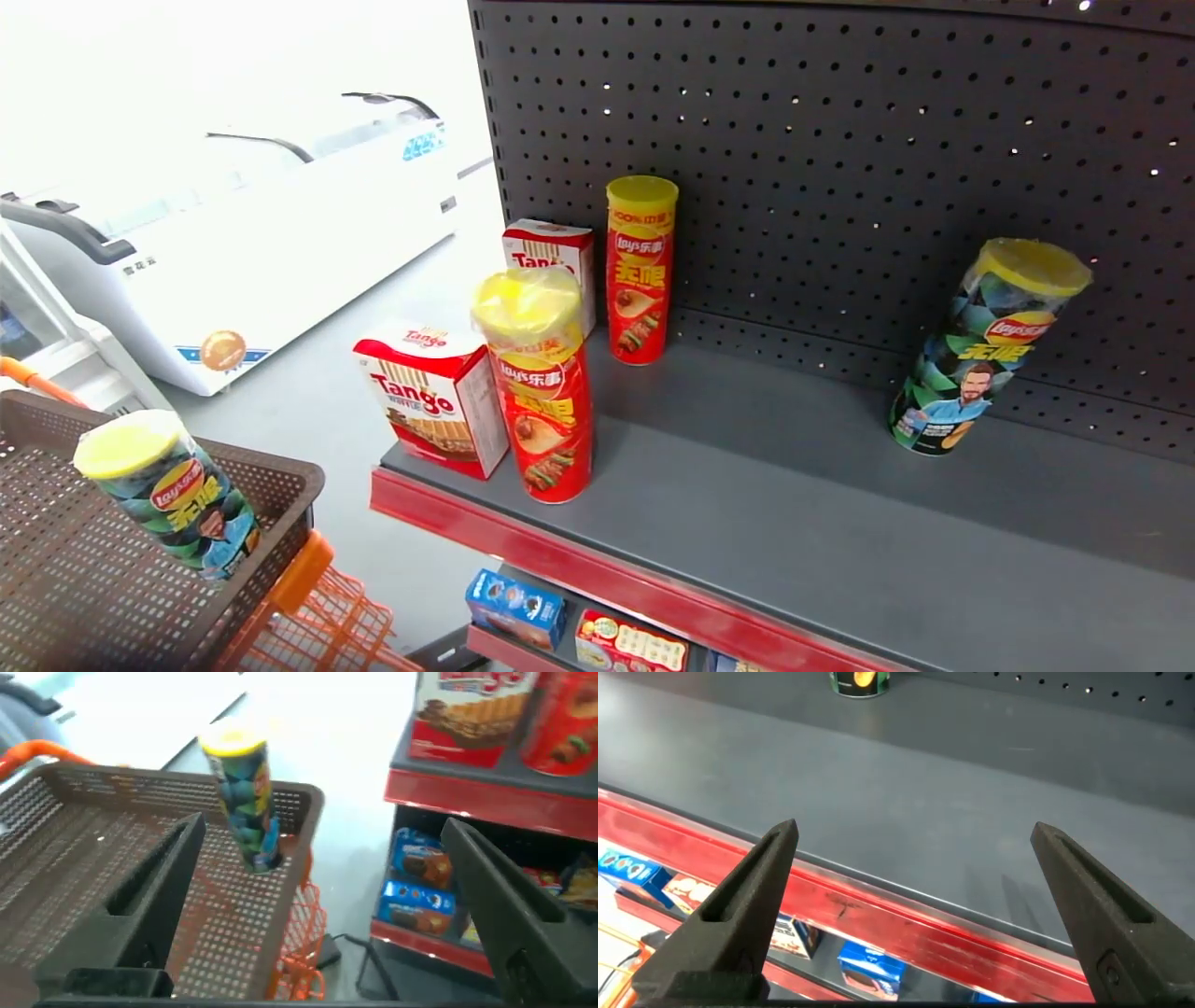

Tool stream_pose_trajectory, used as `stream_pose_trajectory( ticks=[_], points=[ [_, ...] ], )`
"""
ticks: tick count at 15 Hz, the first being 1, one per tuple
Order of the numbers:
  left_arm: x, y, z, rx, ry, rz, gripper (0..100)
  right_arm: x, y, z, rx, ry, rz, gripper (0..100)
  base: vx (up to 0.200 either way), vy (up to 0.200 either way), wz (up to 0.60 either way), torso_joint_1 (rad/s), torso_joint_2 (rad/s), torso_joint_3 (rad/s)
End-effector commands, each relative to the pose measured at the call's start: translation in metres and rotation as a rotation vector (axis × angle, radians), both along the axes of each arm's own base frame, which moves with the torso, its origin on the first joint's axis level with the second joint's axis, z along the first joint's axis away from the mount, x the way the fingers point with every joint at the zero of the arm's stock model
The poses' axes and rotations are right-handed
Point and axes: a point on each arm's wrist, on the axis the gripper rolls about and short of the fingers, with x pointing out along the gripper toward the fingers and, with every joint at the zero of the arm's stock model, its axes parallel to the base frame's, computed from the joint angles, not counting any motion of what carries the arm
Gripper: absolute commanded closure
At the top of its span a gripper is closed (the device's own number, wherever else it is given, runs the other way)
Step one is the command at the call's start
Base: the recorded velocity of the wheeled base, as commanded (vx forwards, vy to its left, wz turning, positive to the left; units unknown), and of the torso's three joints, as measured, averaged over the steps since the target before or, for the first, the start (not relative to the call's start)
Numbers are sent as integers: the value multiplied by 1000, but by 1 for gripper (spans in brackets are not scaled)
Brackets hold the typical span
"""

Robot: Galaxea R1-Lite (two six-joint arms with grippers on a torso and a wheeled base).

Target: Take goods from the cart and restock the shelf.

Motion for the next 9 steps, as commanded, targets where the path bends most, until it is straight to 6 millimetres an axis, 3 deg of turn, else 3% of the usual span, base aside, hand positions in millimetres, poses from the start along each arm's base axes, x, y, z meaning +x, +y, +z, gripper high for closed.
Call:
stream_pose_trajectory(
  ticks=[1, 2, 6, 9],
  points=[
    [38, 3, 26, -10, 181, 149, 0, 0, 0, 0, 0, 0, 1, 0, 0, 0, 0, 0, 0, 0],
    [57, 8, 29, -90, 255, 236, 0, 0, 0, 0, 0, 0, 1, 0, 0, 0, 0, 0, 0, 0],
    [104, 22, 21, -165, 433, 192, 0, 0, 0, 0, 0, 0, 1, 0, 0, 0, 0, 0, 0, 0],
    [140, 47, 10, -166, 493, 295, 0, 0, 0, 0, 0, 0, 1, 0, 0, 0, 0, 0, 0, 0]
  ],
)
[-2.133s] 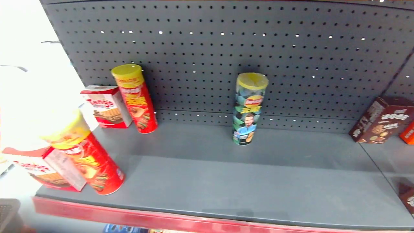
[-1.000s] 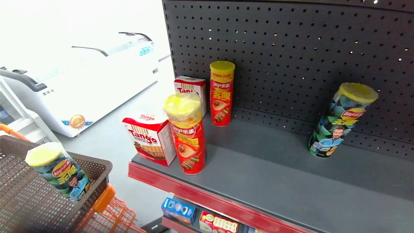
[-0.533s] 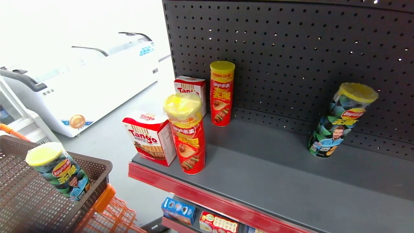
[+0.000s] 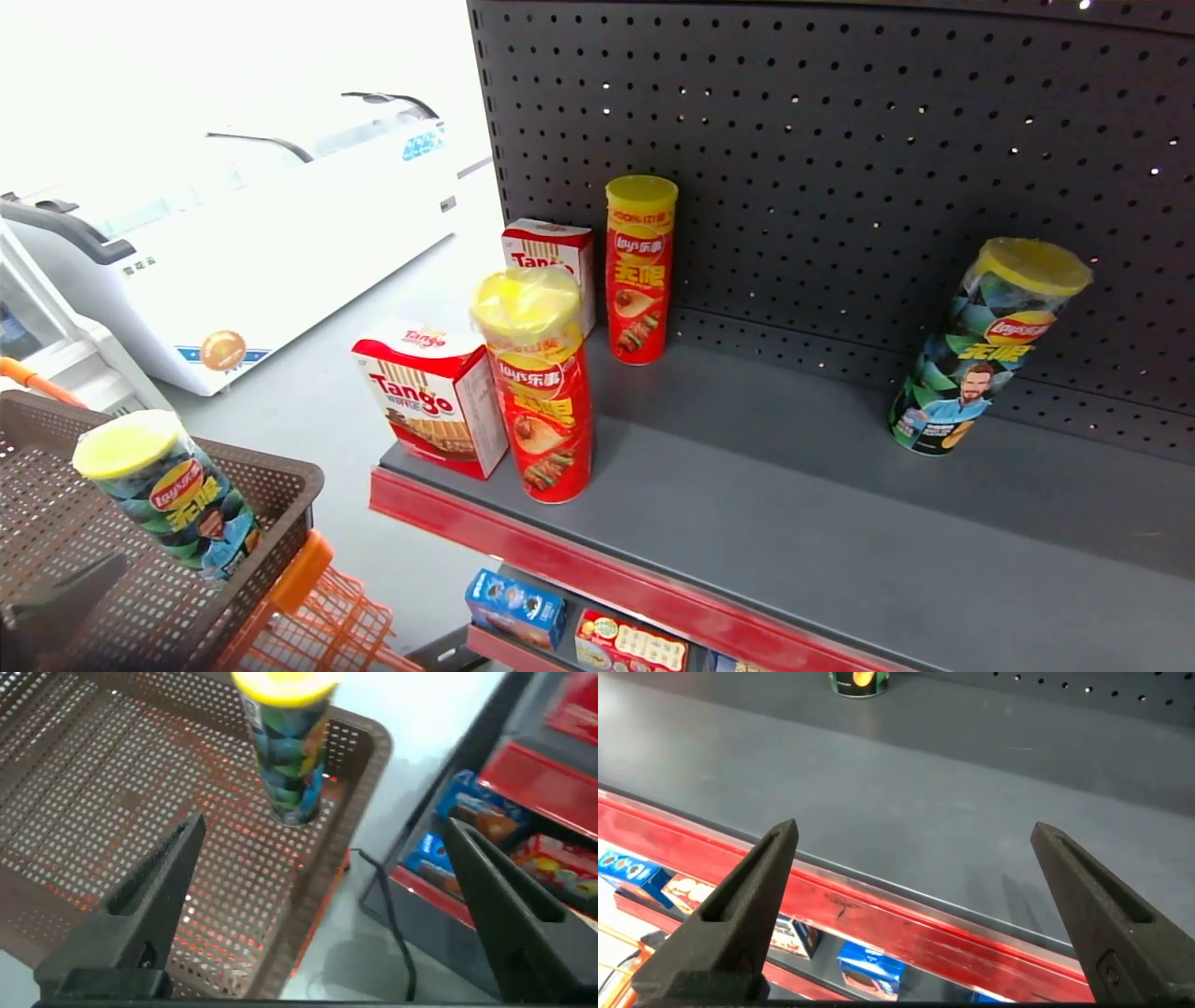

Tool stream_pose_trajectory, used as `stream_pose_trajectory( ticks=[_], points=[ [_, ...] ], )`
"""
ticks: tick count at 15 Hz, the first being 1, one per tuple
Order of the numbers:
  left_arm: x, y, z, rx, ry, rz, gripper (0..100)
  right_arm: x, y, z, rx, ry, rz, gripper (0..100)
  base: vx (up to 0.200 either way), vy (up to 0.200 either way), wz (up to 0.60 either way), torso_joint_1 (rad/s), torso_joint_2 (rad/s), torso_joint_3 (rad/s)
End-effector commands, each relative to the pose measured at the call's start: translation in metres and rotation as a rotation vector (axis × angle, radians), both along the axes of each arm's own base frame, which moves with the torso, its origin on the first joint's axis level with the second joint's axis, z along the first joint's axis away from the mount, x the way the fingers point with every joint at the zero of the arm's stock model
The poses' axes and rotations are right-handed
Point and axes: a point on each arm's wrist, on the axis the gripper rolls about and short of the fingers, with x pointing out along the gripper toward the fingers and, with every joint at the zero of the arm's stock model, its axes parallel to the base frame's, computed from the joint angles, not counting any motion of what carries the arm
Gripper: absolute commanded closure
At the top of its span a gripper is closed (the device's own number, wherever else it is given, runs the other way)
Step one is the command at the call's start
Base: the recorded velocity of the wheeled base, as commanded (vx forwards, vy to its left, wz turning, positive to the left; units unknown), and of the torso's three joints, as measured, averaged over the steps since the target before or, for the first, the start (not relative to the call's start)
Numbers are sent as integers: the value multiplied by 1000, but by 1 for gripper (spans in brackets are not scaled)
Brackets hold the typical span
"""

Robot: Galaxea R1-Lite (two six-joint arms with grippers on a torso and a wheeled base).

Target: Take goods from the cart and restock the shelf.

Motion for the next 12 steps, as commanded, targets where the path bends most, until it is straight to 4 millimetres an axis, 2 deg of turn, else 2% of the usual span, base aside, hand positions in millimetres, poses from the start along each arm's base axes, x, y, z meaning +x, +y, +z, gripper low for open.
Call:
stream_pose_trajectory(
  ticks=[1, 3, 6, 7, 8, 12],
  points=[
    [44, 29, -24, -16, 153, 77, 0, 0, 0, 0, -1, 0, 1, 0, 0, 0, 0, 0, 0, 0],
    [58, 34, -32, -10, 138, 67, 0, 0, 0, 0, -1, 0, 1, 0, 0, 0, 0, 0, 0, 0],
    [86, 42, -58, -14, 84, 15, 0, 0, 0, 0, -1, 0, 1, 0, 0, 0, 0, 0, 0, 0],
    [86, 42, -58, -14, 84, 15, 0, 0, 0, 0, -1, 0, 1, 0, 0, 0, 0, 0, 0, 0],
    [99, 44, -70, -9, 56, -8, 0, 0, 0, 0, -1, 0, 3, 0, 0, 0, 0, 0, 0, 0],
    [117, 52, -88, -14, 66, -3, 0, 0, 0, 0, -1, 0, 1, 0, 0, 0, 0, 0, 0, 0]
  ],
)
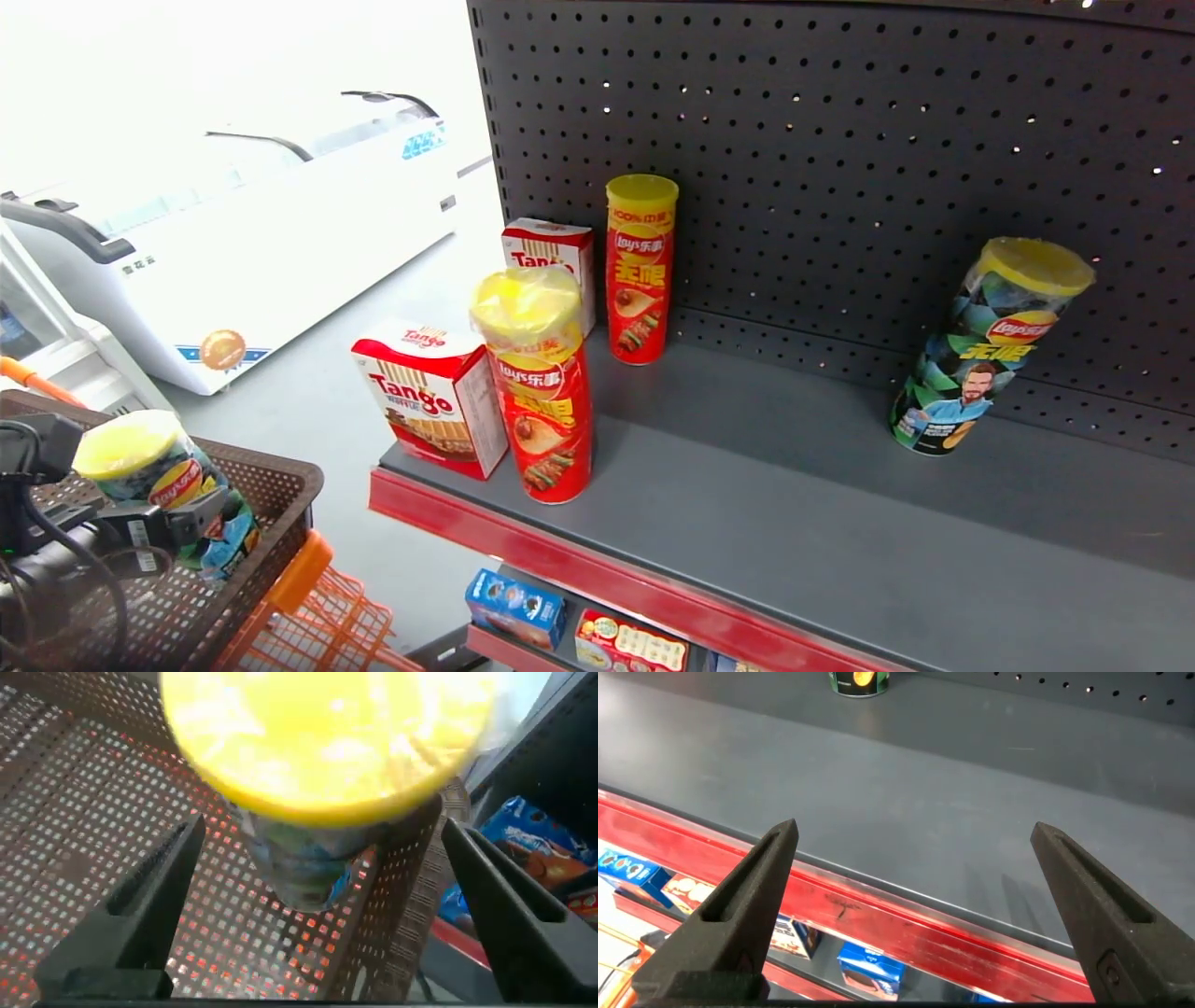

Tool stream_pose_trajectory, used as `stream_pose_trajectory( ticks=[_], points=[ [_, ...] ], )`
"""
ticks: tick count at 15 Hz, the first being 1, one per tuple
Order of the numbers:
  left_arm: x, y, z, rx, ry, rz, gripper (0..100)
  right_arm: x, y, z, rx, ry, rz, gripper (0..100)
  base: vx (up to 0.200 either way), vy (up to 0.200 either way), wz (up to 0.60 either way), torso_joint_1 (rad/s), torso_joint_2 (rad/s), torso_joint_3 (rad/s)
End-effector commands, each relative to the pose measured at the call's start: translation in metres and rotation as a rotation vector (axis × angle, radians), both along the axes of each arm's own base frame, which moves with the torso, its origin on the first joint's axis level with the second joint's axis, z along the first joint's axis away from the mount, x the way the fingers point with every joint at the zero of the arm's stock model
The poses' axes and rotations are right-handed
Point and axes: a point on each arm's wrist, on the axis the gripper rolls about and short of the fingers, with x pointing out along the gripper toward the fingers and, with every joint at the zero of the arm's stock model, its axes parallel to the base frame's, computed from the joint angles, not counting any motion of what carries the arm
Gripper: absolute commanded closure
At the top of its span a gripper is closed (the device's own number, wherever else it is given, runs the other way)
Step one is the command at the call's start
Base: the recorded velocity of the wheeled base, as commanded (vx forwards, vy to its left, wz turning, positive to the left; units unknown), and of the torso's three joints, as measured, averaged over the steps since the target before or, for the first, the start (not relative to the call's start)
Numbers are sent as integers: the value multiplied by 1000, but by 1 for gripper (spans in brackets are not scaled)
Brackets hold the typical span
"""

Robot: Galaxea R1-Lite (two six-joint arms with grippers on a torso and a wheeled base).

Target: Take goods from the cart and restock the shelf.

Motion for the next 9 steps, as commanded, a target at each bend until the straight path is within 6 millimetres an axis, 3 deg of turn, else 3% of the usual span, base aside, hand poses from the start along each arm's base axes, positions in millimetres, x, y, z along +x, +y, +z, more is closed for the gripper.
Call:
stream_pose_trajectory(
  ticks=[1, 5, 9],
  points=[
    [16, 6, -23, -30, 76, -1, 0, 0, 0, 0, -1, 0, 1, 0, 0, 0, 0, 0, 0, 0],
    [41, 16, -23, -9, 10, -1, 0, 0, 0, 0, -1, 0, 1, 0, 0, 0, 0, 0, 0, 0],
    [50, 19, -26, -11, 11, 2, 0, 0, 0, 0, -1, 0, 3, 0, 0, 0, 0, 0, 0, 0]
  ],
)
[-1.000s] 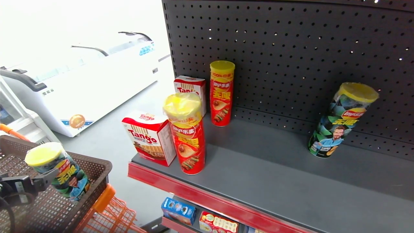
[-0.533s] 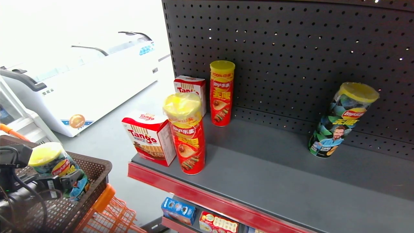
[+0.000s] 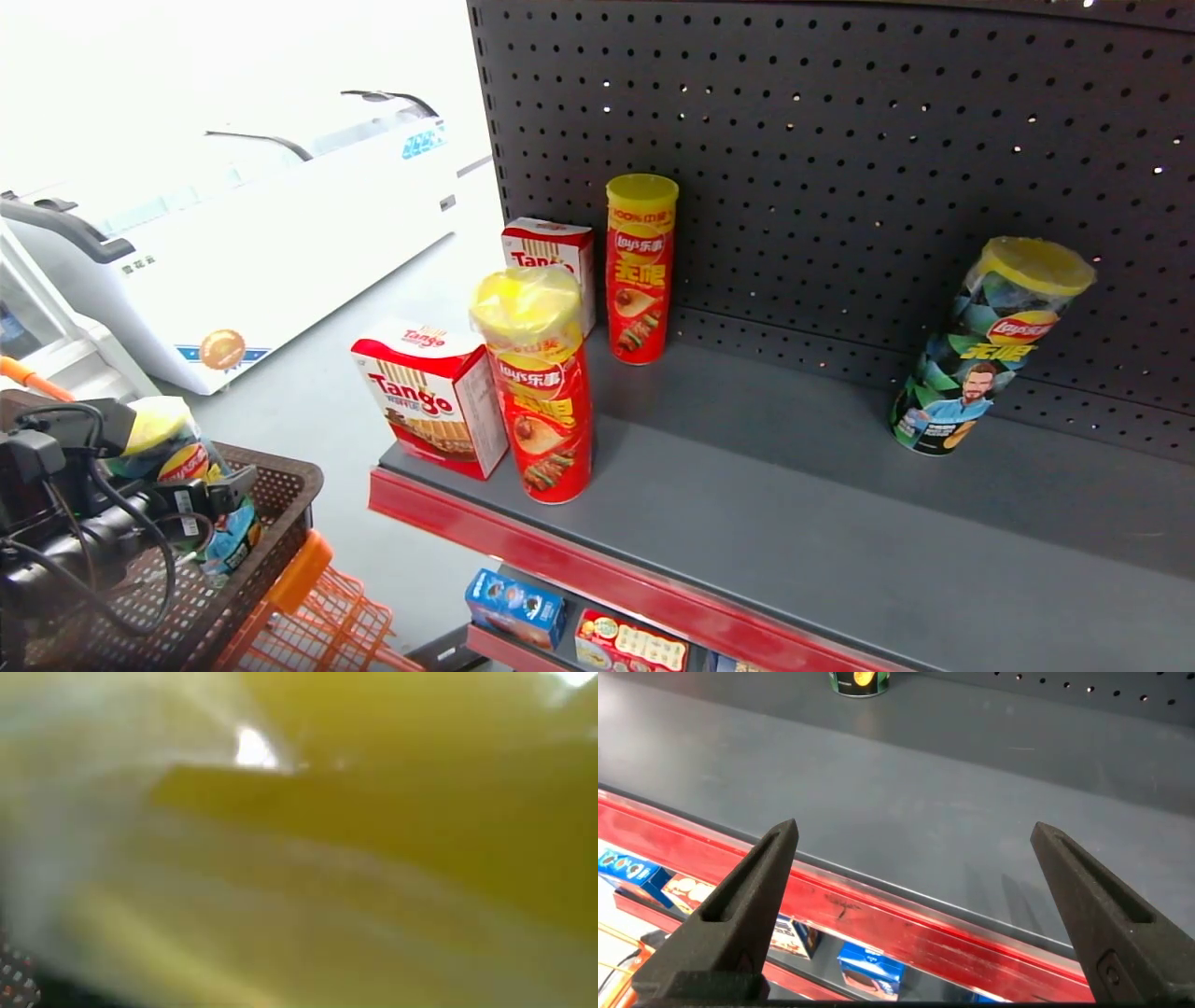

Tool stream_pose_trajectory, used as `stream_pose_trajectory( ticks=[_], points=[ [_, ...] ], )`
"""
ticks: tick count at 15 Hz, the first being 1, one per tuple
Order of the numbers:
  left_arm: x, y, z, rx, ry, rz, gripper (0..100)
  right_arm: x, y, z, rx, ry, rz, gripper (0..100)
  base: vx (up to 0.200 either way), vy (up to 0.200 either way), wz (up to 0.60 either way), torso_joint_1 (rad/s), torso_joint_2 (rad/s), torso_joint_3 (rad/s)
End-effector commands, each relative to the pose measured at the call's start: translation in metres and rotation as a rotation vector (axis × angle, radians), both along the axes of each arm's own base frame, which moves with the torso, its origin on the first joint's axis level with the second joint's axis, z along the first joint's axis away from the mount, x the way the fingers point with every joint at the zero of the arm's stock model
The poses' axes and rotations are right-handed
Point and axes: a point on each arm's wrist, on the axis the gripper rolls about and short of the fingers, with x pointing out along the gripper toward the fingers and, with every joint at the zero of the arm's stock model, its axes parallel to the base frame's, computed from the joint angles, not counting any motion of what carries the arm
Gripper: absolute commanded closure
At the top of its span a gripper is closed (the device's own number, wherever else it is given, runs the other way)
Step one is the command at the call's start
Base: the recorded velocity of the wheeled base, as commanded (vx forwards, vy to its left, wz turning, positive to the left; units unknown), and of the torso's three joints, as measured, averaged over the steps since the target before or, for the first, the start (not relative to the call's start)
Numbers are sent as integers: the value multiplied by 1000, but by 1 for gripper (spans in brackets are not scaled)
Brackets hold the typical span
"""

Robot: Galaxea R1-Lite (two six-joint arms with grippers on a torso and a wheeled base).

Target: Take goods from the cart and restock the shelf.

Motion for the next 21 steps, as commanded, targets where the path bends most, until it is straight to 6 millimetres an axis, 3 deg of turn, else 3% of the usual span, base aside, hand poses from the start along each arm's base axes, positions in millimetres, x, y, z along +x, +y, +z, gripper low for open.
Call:
stream_pose_trajectory(
  ticks=[1, 6, 9, 10, 11, 12, 13, 17, 21],
  points=[
    [3, 1, -6, -13, 17, 2, 100, 0, 0, 0, -1, 0, 0, 0, 0, 0, 0, 0, 0, 0],
    [20, 0, 6, -15, -51, -19, 100, 0, 0, 0, -1, 0, 2, 0, 0, 0, 0, 0, 0, 0],
    [18, -6, 17, 8, -81, -37, 100, 0, 0, 0, -1, 0, 0, 0, 0, 0, 0, 0, 0, 0],
    [5, -14, 46, 50, -175, -67, 100, 0, 0, 0, -1, 0, 2, 0, 0, 0, 0, 0, 0, 0],
    [-4, -22, 60, 57, -216, -106, 100, 0, 0, 0, -1, 0, -1, 0, 0, 0, 0, 0, 0, 0],
    [-9, -26, 65, 60, -229, -123, 100, 0, 0, 0, -1, 0, 0, 0, 0, 0, 0, 0, 0, 0],
    [-25, -35, 86, 93, -283, -151, 100, 0, 0, 0, -1, 0, 0, 0, 0, 0, 0, 0, 0, 0],
    [-50, -64, 129, 96, -339, -239, 100, 0, 0, 0, 1, 0, 0, 0, 0, 0, 0, 0, 0, 0],
    [-79, -96, 138, 41, -381, -431, 100, 0, 0, 0, -1, 0, 0, 0, 0, 0, 0, 0, 0, 0]
  ],
)
